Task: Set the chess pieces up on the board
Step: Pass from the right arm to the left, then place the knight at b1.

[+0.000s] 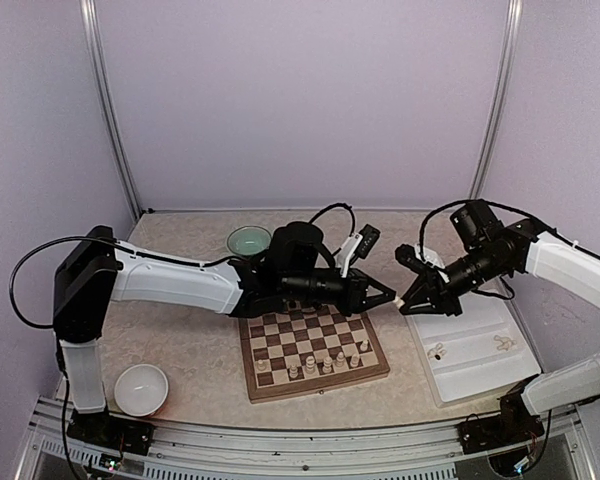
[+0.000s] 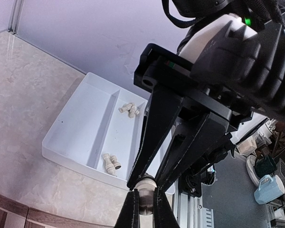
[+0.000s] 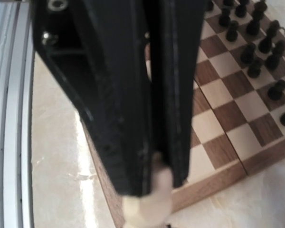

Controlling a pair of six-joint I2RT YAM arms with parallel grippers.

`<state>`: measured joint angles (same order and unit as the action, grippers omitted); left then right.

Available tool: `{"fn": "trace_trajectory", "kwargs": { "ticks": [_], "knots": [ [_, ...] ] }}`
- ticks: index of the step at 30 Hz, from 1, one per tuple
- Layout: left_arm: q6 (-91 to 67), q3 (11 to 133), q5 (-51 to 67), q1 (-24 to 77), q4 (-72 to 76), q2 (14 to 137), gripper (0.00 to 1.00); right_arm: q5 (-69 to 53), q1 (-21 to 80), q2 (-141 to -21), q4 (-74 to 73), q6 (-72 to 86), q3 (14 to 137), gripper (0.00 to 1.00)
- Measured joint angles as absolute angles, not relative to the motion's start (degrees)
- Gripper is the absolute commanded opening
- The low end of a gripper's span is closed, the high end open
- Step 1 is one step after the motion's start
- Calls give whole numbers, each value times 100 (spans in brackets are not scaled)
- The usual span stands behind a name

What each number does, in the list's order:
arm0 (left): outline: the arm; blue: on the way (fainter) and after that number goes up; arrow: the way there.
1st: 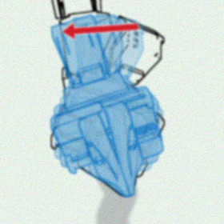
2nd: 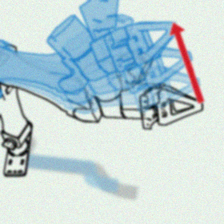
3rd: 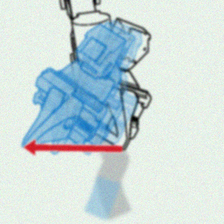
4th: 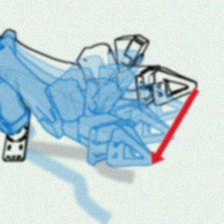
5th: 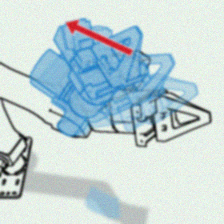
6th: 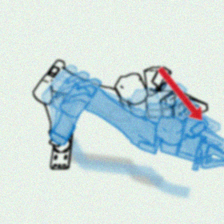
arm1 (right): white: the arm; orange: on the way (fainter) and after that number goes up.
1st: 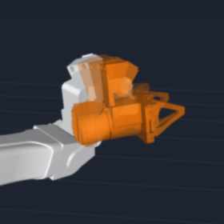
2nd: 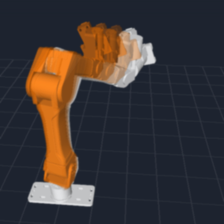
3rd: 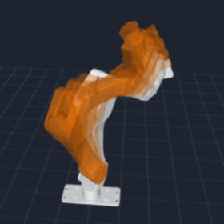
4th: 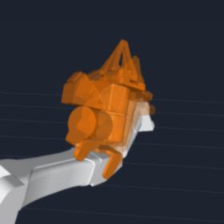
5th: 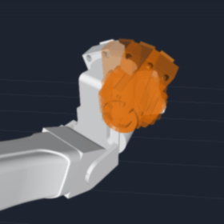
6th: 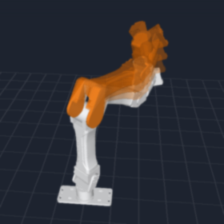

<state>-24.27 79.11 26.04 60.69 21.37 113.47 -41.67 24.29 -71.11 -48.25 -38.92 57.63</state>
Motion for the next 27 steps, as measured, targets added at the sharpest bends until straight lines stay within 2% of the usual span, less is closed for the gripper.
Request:
{"fn": "trace_trajectory", "kwargs": {
  "ticks": [6, 17, 27],
  "knots": [
    [-2484, 7369, 2421, 6031, 2265, 10910, 0, -4200, 2517, -7113, -4491, -3892, 5616, 7],
    [-2381, 6497, 1911, 5516, 1962, 9207, 0, -3667, 2425, -7308, -4495, -3909, 5251, 6],
    [-1581, 6486, 423, 5739, -1286, 8613, 0, -3568, 2112, -7308, -4027, -3800, 5046, 6]
  ]
}}
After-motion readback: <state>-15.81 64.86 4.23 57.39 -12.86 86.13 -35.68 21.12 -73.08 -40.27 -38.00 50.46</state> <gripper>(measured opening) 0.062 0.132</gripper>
